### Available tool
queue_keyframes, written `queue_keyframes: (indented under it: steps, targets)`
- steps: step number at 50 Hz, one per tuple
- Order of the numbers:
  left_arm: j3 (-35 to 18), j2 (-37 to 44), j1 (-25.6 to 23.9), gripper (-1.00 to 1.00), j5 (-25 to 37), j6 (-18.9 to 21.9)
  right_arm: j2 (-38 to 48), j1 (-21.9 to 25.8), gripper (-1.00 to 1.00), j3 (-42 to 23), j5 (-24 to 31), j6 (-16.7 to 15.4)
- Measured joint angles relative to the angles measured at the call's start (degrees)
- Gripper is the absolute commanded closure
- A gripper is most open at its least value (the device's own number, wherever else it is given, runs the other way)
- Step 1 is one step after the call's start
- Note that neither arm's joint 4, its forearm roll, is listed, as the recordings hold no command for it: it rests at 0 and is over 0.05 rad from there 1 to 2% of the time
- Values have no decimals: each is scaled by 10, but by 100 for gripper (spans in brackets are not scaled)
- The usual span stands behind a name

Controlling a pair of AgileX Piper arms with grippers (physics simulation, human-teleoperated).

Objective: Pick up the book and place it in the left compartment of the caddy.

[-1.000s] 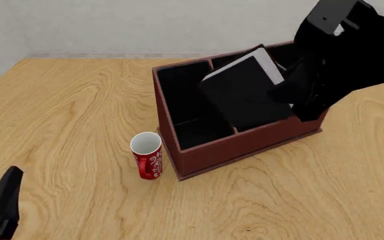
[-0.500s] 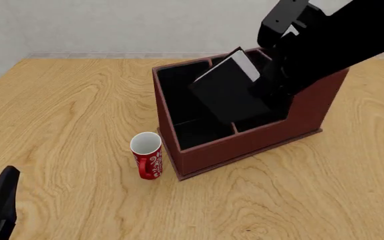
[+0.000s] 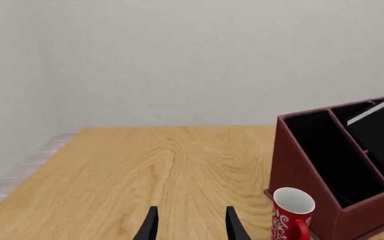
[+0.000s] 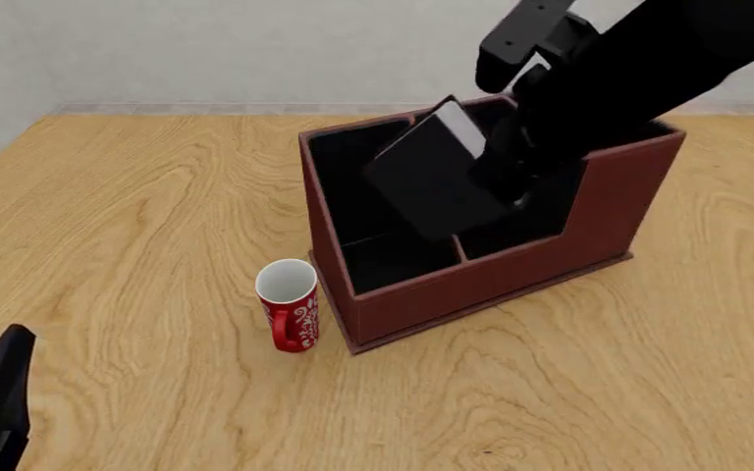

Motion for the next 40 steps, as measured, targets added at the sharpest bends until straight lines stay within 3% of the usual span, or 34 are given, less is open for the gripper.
queue_keyframes:
  steps: [14,40]
  targets:
    - [-1,0,1,-100,1,8,12,3,100,-4,-6,22]
    - [-1,0,6,-100,1,5,19,4,100,-8,-7,29]
